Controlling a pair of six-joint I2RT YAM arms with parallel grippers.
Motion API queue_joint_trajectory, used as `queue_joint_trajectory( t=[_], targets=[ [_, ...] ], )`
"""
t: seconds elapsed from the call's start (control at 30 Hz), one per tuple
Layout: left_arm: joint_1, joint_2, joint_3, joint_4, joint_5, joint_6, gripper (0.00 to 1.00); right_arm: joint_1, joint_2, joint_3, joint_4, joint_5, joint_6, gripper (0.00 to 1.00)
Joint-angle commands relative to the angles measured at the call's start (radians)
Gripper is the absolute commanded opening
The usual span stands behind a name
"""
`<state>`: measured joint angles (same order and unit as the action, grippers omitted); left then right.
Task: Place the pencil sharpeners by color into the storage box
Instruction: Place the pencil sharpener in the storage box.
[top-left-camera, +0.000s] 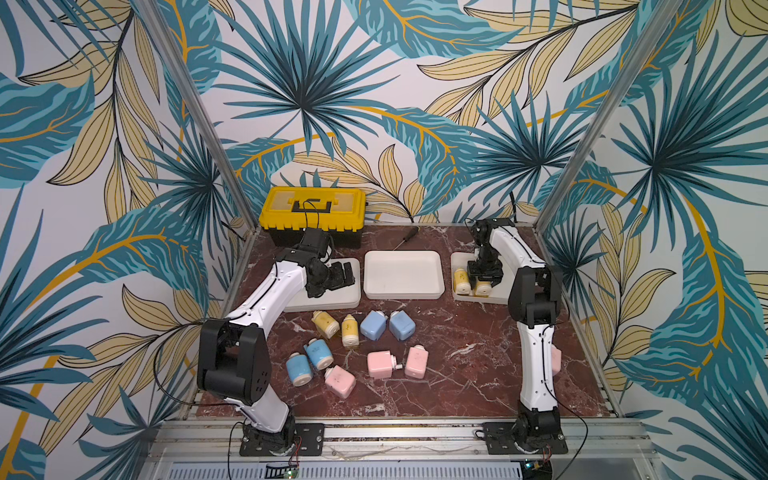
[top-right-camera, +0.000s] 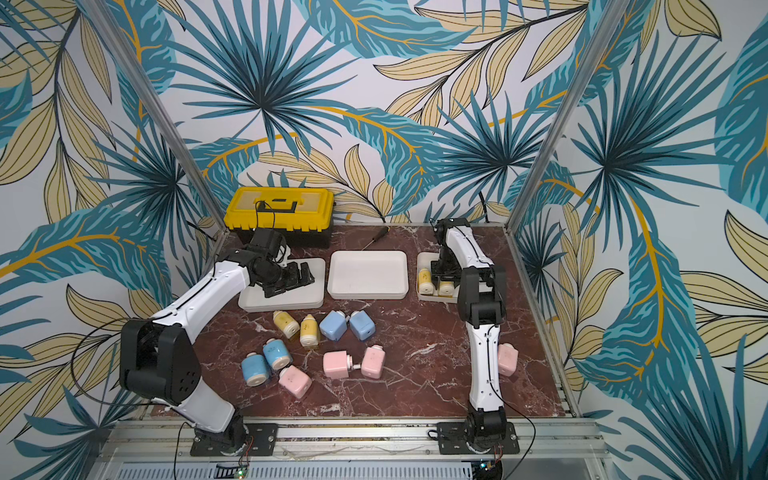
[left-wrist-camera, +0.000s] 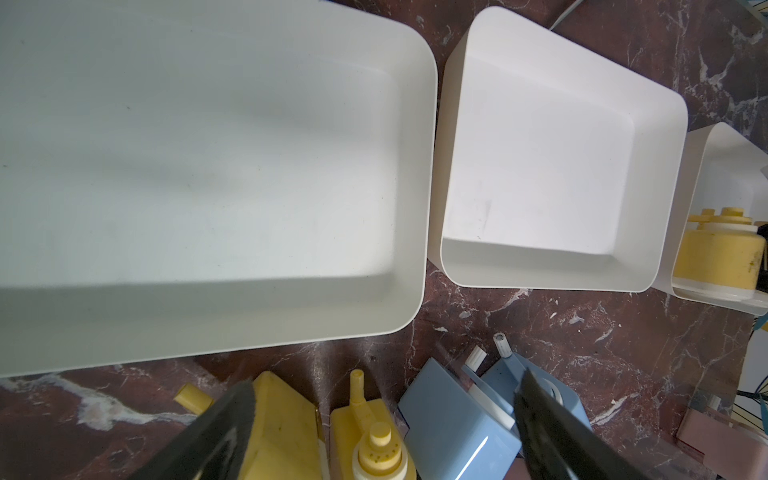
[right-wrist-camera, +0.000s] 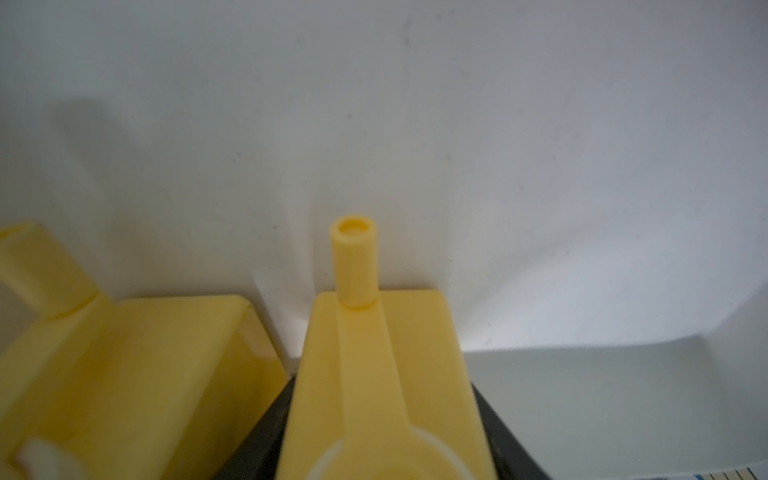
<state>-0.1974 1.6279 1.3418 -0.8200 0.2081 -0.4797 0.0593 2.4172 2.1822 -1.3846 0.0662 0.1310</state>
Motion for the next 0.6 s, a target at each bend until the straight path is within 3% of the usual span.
queue_joint_trajectory(
  t=[0.0, 0.57],
  targets=[
    [0.004, 0.007, 0.033, -0.006, 0.011, 0.004, 0.99, 0.001, 0.012, 0.006, -0.005, -0.01, 0.018, 0.6],
    [0.003, -0.02, 0.029, -0.006, 0.015, -0.002, 0.99, 0.001, -0.07, 0.008, -0.033, 0.026, 0.022, 0.64]
  ],
)
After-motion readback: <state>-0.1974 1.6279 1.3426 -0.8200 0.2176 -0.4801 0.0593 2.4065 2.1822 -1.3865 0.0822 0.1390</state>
